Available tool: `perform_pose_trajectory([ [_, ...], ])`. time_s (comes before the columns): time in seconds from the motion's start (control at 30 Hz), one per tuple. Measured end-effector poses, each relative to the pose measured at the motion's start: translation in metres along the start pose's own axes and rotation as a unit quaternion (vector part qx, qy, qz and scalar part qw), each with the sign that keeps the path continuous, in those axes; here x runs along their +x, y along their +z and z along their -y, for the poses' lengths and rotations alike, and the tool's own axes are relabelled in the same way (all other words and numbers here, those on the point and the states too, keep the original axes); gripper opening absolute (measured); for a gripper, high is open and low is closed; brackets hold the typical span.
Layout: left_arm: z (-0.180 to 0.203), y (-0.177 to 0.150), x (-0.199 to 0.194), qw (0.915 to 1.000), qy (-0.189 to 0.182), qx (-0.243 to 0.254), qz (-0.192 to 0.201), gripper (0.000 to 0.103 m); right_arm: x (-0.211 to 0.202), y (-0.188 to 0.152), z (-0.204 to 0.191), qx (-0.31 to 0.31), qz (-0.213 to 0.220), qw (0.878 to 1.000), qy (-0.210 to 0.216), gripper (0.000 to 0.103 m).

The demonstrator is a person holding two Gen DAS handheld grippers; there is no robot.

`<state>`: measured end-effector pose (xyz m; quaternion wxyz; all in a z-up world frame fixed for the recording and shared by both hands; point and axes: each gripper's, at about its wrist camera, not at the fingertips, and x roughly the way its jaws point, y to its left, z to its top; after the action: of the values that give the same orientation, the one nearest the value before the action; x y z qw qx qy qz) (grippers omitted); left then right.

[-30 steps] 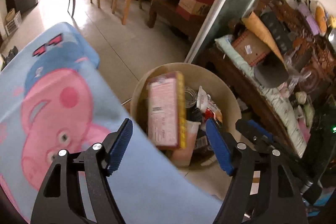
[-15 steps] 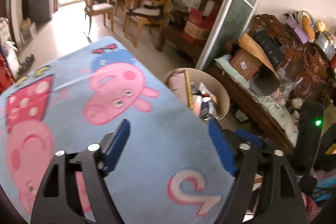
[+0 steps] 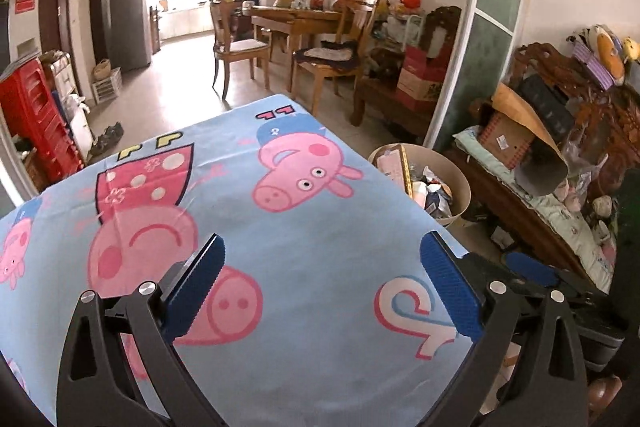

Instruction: Collect trash

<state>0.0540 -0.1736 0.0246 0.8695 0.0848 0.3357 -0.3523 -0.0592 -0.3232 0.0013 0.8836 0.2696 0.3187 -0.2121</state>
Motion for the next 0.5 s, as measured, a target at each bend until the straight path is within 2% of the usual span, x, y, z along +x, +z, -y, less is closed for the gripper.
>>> perform_pose_trajectory([
  [0.2, 0.007, -0.007, -0.017, 0.9982, 0.057, 0.014, 0.014, 0.097, -0.015, -0.013, 0.007, 0.002, 0.022, 0.999, -0.025, 0.094],
  [0.3, 0.005, -0.01, -0.023, 0.9985, 0.053, 0.004, 0.012, 0.097, -0.015, -0.016, 0.013, 0.012, 0.024, 0.999, -0.031, 0.094],
  [0.5, 0.004, -0.016, -0.032, 0.9961, 0.088, -0.001, 0.012, 0.097, -0.022, -0.02, 0.022, 0.028, 0.032, 0.999, -0.025, 0.094],
])
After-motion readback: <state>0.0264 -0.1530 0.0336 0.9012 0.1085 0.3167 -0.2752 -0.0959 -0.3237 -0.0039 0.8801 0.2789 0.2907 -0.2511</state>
